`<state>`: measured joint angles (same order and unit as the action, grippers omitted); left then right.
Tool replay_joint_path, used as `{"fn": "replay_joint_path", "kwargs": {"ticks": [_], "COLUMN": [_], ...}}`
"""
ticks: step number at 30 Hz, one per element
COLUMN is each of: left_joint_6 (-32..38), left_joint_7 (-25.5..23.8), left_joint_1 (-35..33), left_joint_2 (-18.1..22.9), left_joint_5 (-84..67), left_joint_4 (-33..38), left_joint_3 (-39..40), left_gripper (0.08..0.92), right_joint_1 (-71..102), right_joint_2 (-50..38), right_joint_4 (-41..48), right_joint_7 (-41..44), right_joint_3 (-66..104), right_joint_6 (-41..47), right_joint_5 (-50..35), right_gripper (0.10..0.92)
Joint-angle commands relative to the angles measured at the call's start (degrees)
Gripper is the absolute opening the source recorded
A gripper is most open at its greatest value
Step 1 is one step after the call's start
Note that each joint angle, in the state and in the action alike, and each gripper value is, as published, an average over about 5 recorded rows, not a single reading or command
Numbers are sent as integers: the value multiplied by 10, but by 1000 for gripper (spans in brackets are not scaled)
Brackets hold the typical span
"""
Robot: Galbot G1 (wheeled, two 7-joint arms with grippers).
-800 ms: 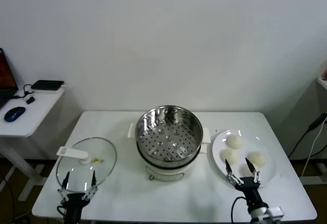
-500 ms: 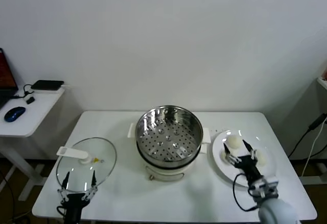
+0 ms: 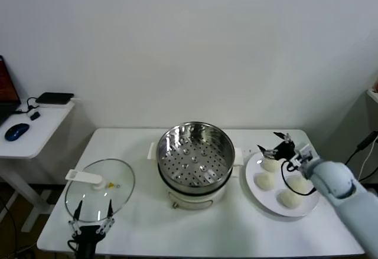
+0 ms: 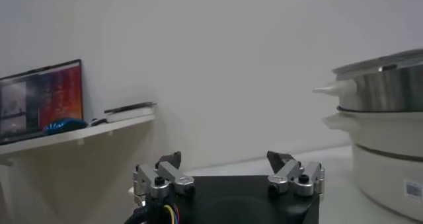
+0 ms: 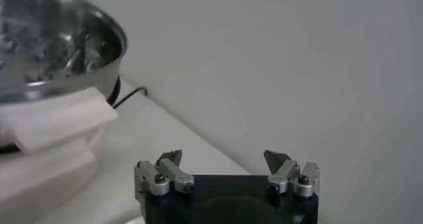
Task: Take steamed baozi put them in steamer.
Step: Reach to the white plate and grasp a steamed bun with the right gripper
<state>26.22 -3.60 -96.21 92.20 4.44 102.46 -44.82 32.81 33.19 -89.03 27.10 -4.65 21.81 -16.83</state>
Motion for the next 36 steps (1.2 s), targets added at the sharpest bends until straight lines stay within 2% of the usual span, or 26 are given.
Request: {"fn": "replay_joint_path", "kwargs": {"ticks": [1, 8, 14, 23, 36], "left_joint_6": [2, 5, 8, 10, 10], "left_joint_7": [-1, 0, 0, -1, -2], "left_joint_1": [5, 2, 4, 4, 8], "left_joint_2": [28, 25, 20, 15, 13], "left_joint_5": [6, 5, -2, -5, -3], "left_joint_4": [-12, -12, -14, -18, -33], "left_joint_3": [5, 7, 6, 1, -6], "left_gripper": [823, 823, 823, 823, 823], "right_joint_1": [-412, -602, -673, -639, -526], "right_joint_2": [-86, -5, 66, 157, 191], "right_joint_4": [102, 184, 252, 368, 447], "right_joint_7": [225, 284, 333, 366, 371], "right_joint_3": [-428, -689, -806, -817, -732], "right_joint_6": [-22, -72, -107, -143, -162], "right_joint_5": [73, 56, 12, 12, 62], "right_gripper": [823, 823, 823, 823, 823]}}
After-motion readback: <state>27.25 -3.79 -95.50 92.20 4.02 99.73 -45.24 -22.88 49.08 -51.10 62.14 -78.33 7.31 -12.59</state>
